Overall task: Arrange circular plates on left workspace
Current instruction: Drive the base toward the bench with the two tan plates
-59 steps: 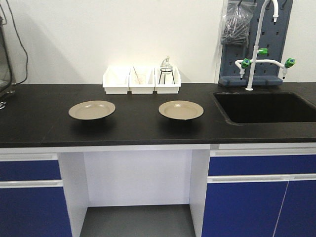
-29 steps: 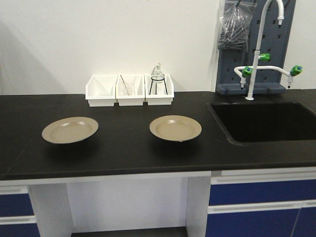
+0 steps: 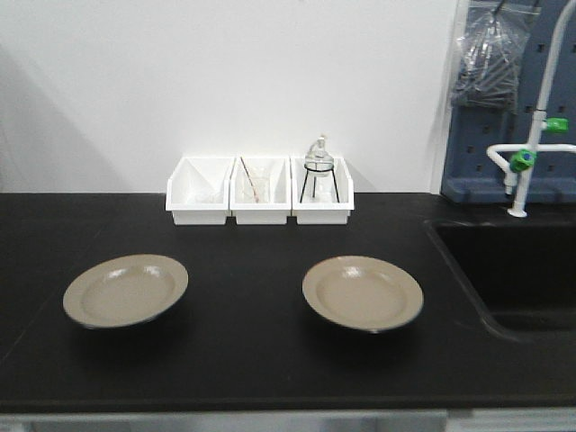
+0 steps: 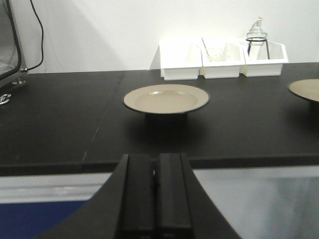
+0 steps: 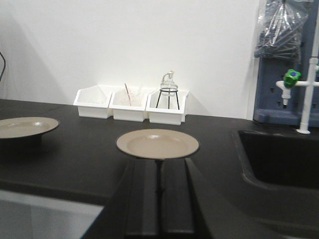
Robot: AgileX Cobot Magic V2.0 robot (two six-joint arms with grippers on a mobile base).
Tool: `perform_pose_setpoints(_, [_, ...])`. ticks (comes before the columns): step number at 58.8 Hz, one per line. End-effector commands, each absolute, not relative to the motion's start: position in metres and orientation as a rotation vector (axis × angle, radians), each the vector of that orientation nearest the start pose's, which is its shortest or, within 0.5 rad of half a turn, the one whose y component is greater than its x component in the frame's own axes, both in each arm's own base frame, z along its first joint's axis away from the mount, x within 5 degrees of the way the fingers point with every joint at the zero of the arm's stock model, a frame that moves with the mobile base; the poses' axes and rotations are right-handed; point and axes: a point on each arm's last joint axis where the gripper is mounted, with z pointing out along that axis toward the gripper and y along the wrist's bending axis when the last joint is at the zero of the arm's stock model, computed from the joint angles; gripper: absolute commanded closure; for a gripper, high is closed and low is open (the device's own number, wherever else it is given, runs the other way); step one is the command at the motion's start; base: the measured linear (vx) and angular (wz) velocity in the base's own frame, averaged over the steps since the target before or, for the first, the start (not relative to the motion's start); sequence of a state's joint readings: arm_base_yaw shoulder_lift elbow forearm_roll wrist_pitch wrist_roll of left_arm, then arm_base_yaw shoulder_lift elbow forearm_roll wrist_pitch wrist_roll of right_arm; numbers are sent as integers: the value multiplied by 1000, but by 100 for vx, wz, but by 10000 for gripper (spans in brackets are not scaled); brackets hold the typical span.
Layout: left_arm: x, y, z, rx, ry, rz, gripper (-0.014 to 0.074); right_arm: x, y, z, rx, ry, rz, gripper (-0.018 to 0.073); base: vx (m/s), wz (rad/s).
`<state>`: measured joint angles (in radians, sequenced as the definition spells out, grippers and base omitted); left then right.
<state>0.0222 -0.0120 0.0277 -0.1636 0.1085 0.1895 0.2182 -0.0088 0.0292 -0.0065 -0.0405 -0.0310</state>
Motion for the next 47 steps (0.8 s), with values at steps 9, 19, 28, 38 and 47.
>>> perform_pose_setpoints(9, [56, 1, 199, 1, 1520, 25, 594, 53, 12, 214, -176, 1355, 145, 559, 45, 8])
perform_pose_setpoints(19, [56, 1, 199, 1, 1520, 25, 594, 53, 12, 214, -176, 1355, 145, 559, 43, 1])
perform_pose_setpoints(28, [56, 1, 199, 1, 1520, 25, 594, 53, 12, 214, -176, 1355, 145, 559, 40, -4])
perform_pose_setpoints(38, [56, 1, 199, 1, 1520, 25, 594, 53, 12, 214, -176, 1355, 145, 559, 35, -5])
perform_pose_setpoints(47, [56, 1, 199, 1, 1520, 25, 594, 53, 12, 214, -176, 1355, 145, 559, 27, 2])
